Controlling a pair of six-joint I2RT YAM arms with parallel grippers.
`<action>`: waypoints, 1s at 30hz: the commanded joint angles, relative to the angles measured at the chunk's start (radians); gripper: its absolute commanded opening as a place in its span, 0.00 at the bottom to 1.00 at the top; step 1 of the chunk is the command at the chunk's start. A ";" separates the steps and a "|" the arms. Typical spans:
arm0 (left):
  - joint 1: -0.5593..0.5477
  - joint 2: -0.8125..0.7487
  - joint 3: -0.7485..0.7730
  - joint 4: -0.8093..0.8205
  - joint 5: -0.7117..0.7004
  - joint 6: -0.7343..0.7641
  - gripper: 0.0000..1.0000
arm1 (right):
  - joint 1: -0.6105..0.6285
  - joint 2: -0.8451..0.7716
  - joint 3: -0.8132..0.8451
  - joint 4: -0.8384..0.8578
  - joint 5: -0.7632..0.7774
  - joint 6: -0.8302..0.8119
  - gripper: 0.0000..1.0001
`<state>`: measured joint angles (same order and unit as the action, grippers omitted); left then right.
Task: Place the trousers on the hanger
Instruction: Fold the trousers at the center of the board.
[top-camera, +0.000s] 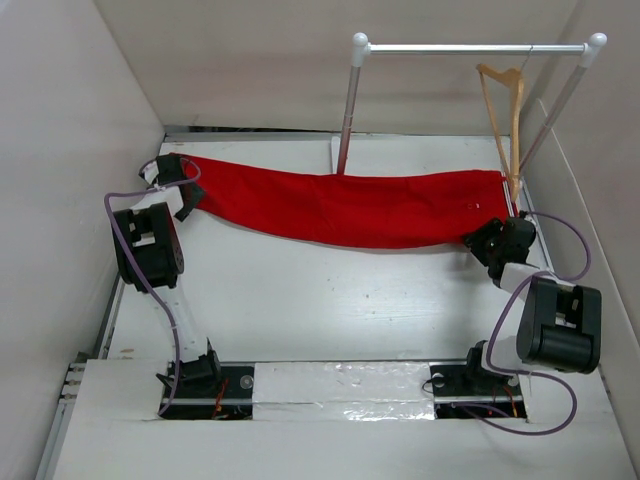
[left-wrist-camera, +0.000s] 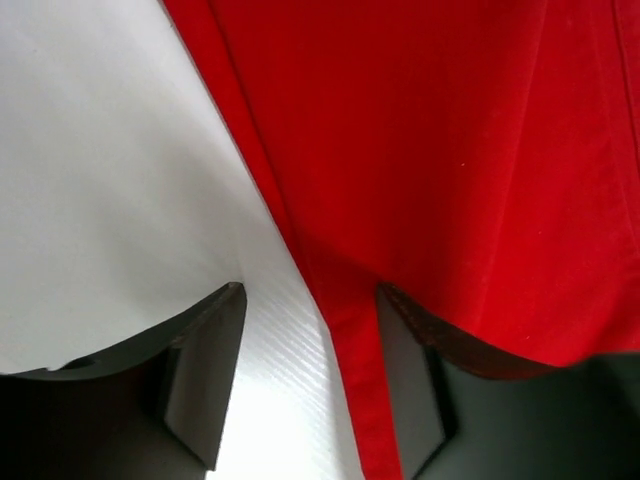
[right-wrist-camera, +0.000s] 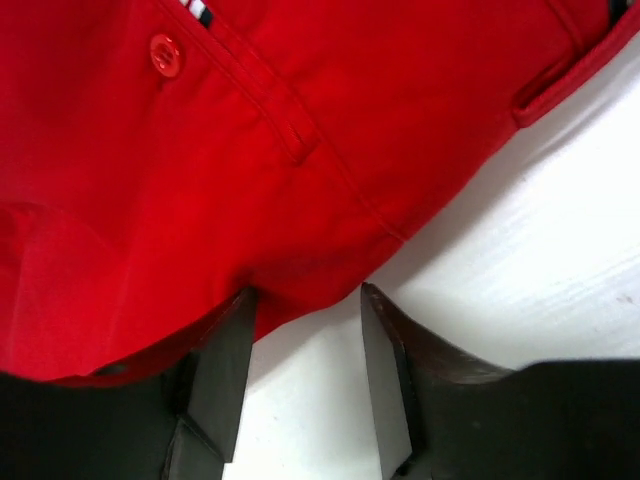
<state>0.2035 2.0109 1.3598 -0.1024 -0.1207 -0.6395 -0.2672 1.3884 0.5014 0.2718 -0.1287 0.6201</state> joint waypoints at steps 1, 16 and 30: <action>0.001 0.031 0.024 -0.019 0.013 -0.019 0.51 | 0.005 0.021 0.025 0.102 -0.011 0.017 0.47; 0.007 -0.001 0.004 0.049 -0.042 0.017 0.00 | 0.014 -0.005 -0.007 0.182 0.004 -0.003 0.09; 0.007 0.003 0.050 0.032 -0.027 0.063 0.00 | 0.033 -0.193 -0.044 0.121 0.057 -0.043 0.10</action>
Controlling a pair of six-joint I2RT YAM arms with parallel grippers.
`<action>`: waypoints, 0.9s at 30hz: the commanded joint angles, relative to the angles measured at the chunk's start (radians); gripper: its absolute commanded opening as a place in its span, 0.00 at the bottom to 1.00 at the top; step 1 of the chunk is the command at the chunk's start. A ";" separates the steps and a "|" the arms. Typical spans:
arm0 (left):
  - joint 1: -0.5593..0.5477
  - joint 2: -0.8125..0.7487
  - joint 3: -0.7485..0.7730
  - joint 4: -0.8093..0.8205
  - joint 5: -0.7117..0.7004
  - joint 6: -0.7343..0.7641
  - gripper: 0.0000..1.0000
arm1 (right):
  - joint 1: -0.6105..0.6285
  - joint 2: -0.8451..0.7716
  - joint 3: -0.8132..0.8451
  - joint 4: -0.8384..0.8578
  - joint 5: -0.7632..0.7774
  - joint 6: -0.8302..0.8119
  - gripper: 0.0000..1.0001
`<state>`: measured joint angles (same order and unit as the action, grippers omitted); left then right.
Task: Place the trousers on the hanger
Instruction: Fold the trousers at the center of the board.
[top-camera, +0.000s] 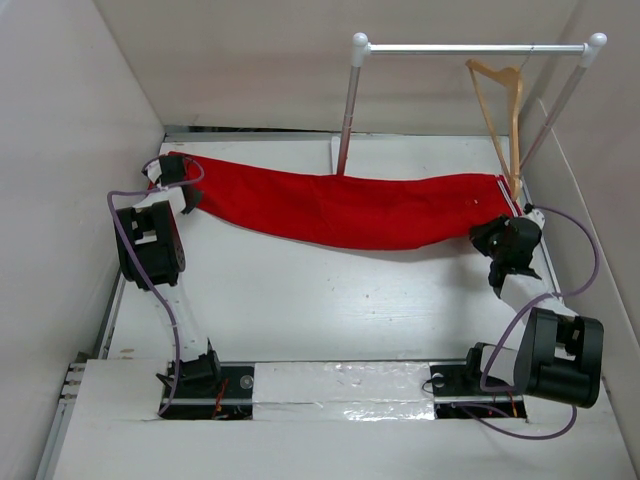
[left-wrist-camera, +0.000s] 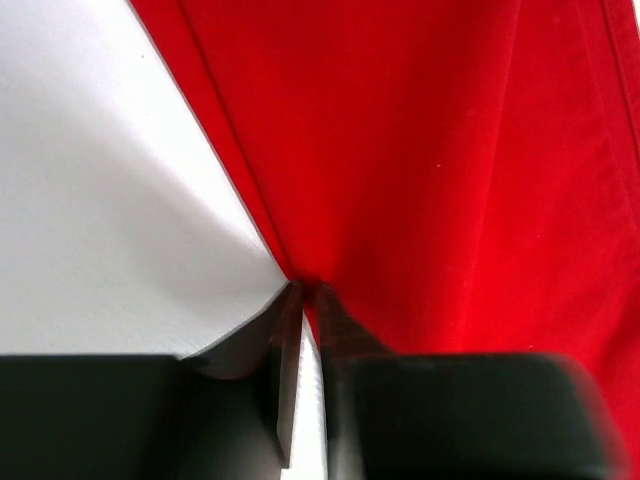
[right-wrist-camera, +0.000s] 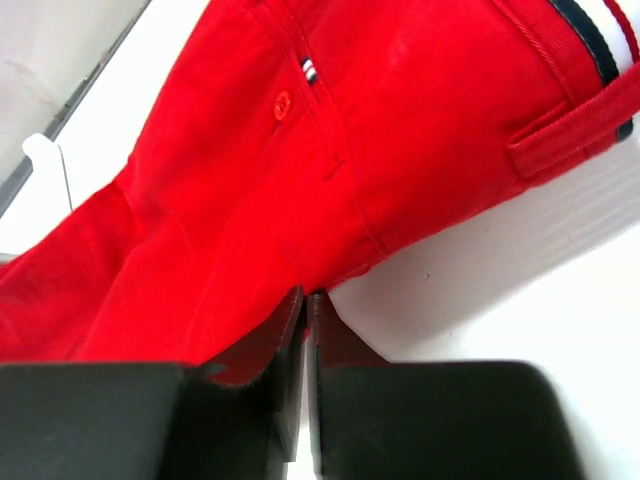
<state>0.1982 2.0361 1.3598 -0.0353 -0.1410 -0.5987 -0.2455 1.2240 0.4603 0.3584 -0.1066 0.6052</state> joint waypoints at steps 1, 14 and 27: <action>0.012 -0.014 0.055 -0.037 0.004 0.020 0.12 | 0.011 -0.023 0.000 0.028 0.021 -0.044 0.21; 0.012 0.055 0.124 -0.094 -0.011 0.000 0.27 | 0.011 0.121 0.029 0.036 -0.011 -0.056 0.43; 0.012 -0.022 0.067 -0.017 -0.066 0.063 0.00 | 0.011 0.086 0.008 0.065 0.045 -0.024 0.00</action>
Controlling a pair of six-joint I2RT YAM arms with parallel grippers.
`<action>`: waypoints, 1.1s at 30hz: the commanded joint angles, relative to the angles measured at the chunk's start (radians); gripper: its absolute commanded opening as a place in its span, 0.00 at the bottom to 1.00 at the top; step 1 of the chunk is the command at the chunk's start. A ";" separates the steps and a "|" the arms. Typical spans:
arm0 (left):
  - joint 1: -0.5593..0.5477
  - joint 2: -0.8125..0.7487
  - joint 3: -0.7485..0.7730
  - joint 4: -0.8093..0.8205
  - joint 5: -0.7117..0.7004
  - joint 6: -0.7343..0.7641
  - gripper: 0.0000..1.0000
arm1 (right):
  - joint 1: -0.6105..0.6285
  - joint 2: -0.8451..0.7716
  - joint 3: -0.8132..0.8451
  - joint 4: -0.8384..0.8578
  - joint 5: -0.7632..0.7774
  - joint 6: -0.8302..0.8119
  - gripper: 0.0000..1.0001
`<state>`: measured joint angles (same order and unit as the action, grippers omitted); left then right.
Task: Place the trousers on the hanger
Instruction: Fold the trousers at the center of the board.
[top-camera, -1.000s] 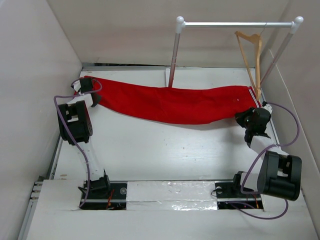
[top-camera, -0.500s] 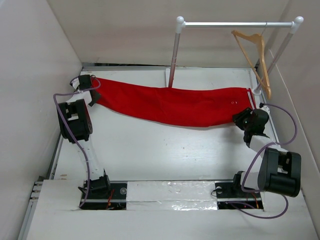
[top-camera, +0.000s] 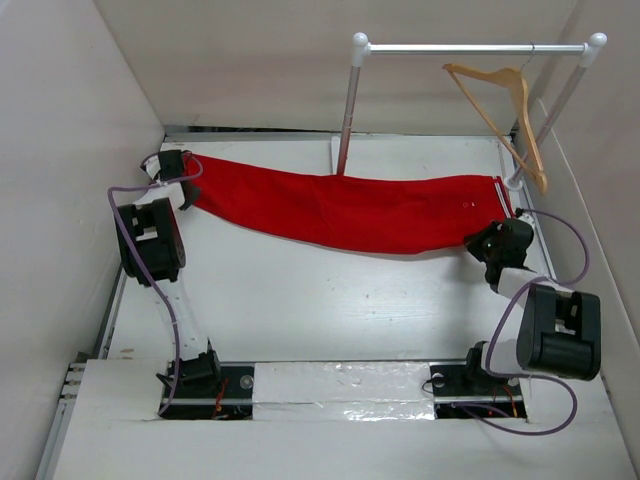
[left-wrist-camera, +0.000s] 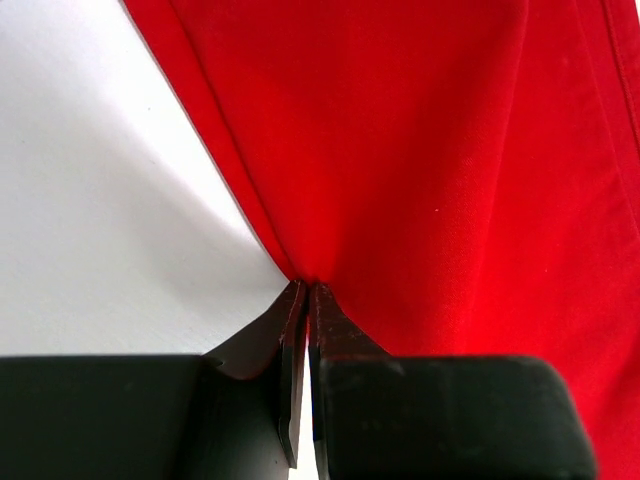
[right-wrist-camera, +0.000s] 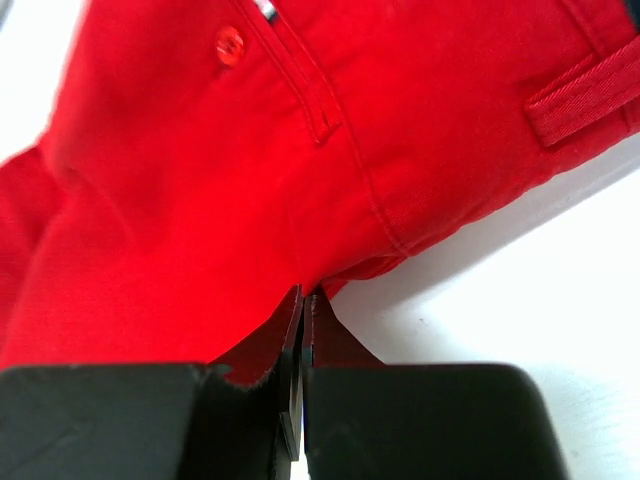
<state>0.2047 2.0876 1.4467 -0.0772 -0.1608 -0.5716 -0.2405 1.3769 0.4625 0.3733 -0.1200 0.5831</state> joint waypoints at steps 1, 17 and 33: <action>0.005 -0.084 -0.023 0.019 -0.055 0.048 0.00 | 0.006 -0.084 -0.001 0.044 0.069 -0.002 0.00; 0.015 -0.568 -0.397 -0.108 -0.279 0.116 0.00 | -0.075 -0.645 -0.119 -0.336 0.141 -0.040 0.00; 0.050 -0.957 -0.603 -0.315 -0.335 0.019 0.32 | -0.115 -1.070 -0.125 -0.767 0.094 -0.106 0.82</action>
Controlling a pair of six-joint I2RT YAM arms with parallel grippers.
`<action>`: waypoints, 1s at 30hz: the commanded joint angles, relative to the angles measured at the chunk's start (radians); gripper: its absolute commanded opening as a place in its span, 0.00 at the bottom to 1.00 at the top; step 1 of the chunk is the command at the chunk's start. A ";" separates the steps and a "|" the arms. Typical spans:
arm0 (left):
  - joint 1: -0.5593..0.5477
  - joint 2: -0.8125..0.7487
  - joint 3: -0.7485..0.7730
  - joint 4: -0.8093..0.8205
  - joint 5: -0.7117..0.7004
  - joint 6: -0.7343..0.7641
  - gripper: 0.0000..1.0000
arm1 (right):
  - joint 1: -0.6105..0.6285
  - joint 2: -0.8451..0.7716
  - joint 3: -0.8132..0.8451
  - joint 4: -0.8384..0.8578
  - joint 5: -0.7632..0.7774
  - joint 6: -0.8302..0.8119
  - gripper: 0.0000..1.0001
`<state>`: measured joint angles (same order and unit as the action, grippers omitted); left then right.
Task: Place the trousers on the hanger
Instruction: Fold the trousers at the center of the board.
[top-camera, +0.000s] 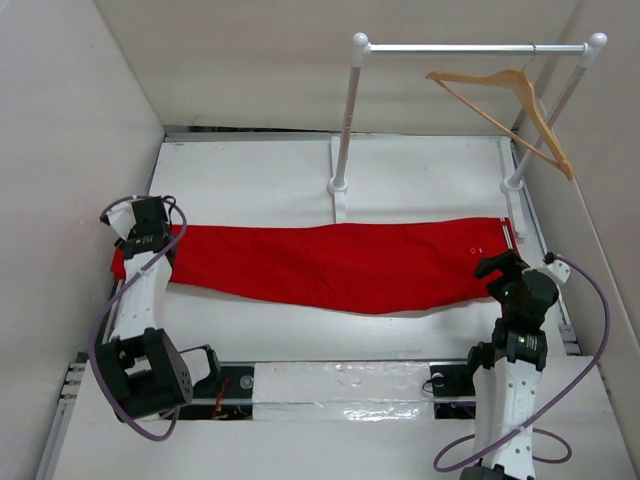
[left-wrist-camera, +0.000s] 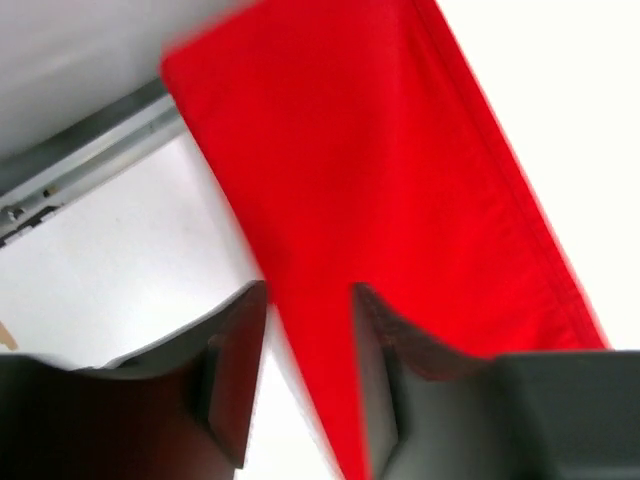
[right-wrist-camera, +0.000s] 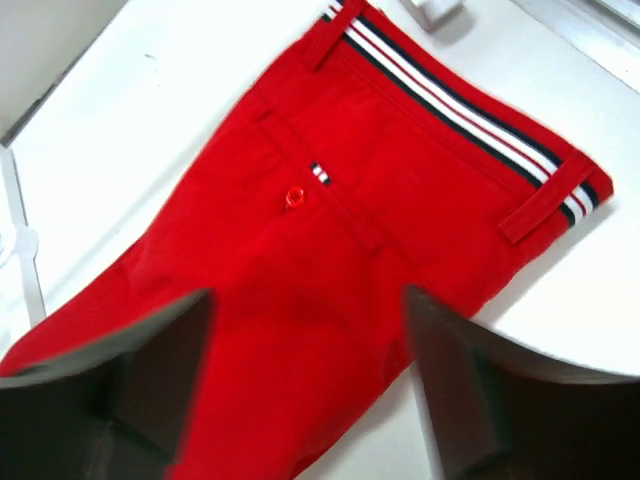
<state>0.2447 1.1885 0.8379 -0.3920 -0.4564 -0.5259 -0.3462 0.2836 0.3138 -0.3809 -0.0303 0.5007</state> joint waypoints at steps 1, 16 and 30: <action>0.010 -0.067 0.015 0.001 -0.022 -0.026 0.39 | -0.010 0.047 0.031 -0.007 0.006 -0.028 0.94; -0.445 -0.308 0.004 0.364 0.452 -0.147 0.00 | -0.252 0.342 0.044 0.160 0.150 -0.008 0.99; -0.883 -0.130 -0.259 0.719 0.368 -0.181 0.00 | -0.381 0.741 0.019 0.486 -0.163 0.027 0.63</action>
<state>-0.6029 1.0557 0.6121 0.1974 -0.0624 -0.7094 -0.7204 1.0298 0.3439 -0.0257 -0.1547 0.5041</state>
